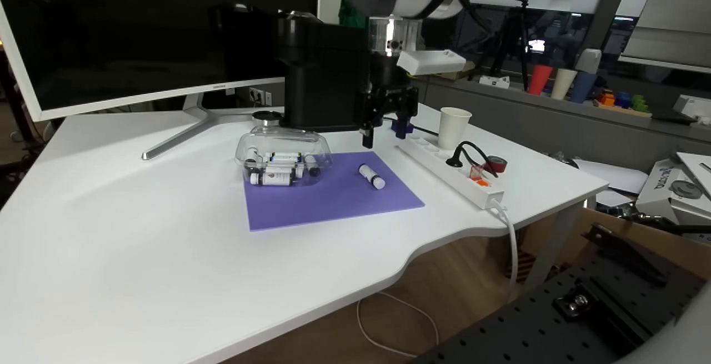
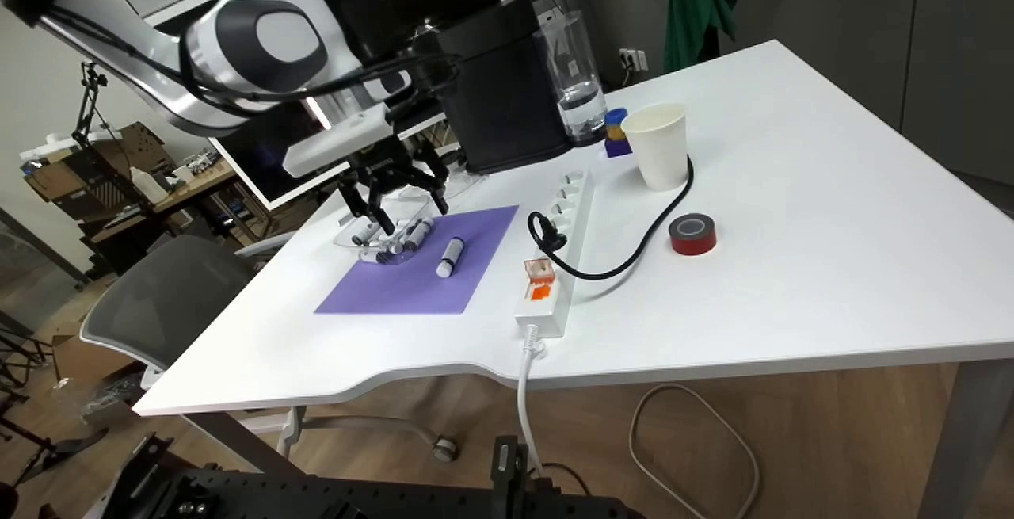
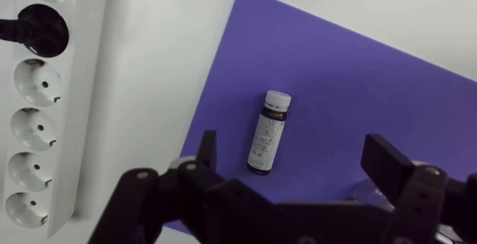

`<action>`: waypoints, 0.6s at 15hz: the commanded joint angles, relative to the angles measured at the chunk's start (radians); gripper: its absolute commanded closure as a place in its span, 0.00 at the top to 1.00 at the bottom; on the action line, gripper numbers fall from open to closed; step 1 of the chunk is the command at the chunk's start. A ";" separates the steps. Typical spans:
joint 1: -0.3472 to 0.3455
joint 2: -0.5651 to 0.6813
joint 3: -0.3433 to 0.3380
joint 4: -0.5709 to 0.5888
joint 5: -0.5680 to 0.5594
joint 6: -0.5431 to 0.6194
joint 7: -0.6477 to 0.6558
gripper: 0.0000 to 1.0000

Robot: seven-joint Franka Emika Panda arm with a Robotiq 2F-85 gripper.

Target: Put the bottle in the container

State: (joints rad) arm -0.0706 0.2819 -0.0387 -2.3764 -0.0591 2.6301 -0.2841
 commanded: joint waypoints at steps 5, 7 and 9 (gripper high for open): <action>0.003 0.077 -0.003 0.050 -0.041 -0.003 0.039 1.00; 0.001 0.106 0.004 0.058 -0.031 0.010 0.039 1.00; -0.002 0.133 0.010 0.065 -0.024 0.026 0.035 1.00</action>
State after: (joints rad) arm -0.0703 0.3680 -0.0353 -2.3438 -0.0790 2.6417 -0.2776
